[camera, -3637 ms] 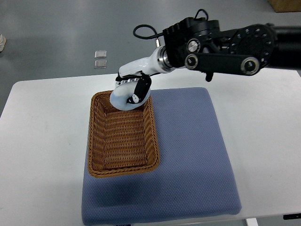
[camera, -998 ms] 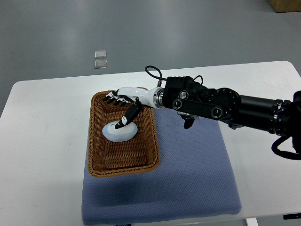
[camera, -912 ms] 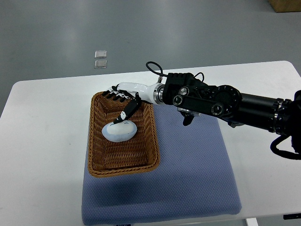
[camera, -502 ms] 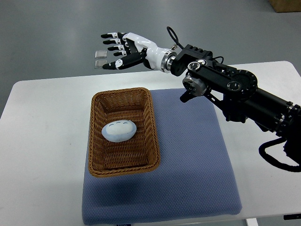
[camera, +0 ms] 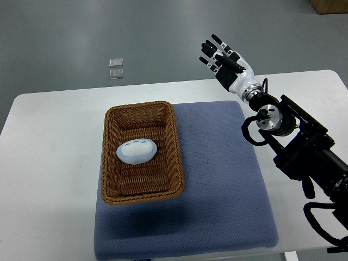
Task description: Place blue toy in brown basket
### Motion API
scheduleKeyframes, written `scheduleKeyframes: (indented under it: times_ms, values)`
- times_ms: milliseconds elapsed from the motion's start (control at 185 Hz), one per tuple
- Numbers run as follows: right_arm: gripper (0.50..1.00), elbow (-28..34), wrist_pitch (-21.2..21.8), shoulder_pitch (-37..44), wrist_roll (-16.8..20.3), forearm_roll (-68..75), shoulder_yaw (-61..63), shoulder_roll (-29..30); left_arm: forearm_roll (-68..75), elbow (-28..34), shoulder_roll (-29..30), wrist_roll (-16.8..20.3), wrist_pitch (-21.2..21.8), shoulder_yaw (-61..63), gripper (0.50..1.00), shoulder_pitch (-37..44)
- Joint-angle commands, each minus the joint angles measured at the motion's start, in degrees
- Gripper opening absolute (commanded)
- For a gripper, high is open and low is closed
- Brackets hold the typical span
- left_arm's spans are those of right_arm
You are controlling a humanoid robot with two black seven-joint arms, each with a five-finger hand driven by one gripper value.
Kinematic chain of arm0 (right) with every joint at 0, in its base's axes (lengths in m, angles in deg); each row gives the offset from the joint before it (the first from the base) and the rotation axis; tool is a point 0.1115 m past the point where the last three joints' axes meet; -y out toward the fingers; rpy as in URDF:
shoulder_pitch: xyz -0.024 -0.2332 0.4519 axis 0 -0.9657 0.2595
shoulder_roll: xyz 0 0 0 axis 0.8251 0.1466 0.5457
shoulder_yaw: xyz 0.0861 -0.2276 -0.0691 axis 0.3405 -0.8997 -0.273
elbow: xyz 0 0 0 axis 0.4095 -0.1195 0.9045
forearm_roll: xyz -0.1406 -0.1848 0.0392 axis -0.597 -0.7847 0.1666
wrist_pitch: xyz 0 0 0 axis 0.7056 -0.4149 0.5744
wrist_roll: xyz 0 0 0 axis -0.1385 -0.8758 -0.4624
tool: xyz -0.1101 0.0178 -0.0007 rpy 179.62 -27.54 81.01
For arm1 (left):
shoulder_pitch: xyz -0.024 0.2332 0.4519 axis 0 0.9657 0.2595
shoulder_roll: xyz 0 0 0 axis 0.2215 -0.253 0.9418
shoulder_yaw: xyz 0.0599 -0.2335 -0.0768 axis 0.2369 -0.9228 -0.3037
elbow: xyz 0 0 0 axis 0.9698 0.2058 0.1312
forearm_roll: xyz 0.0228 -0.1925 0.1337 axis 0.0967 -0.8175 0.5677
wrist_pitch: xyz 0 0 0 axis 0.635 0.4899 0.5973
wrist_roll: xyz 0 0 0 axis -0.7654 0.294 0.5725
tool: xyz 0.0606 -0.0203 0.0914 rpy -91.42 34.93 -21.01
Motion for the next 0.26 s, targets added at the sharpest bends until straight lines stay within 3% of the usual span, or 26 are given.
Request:
scheduleKeyframes:
  times_ms: [0, 259]
  values:
    - [0.903, 0.0, 0.33, -1.29, -0.47, 1.72, 0.27, 0.02, -0.03, 0.0, 0.0, 0.0, 0.0, -0.01, 1.0, 0.04]
    - [0.903, 0.0, 1.92, -1.82, -0.47, 1.72, 0.27, 0.02, -0.03, 0.0, 0.0, 0.0, 0.0, -0.01, 1.0, -0.05]
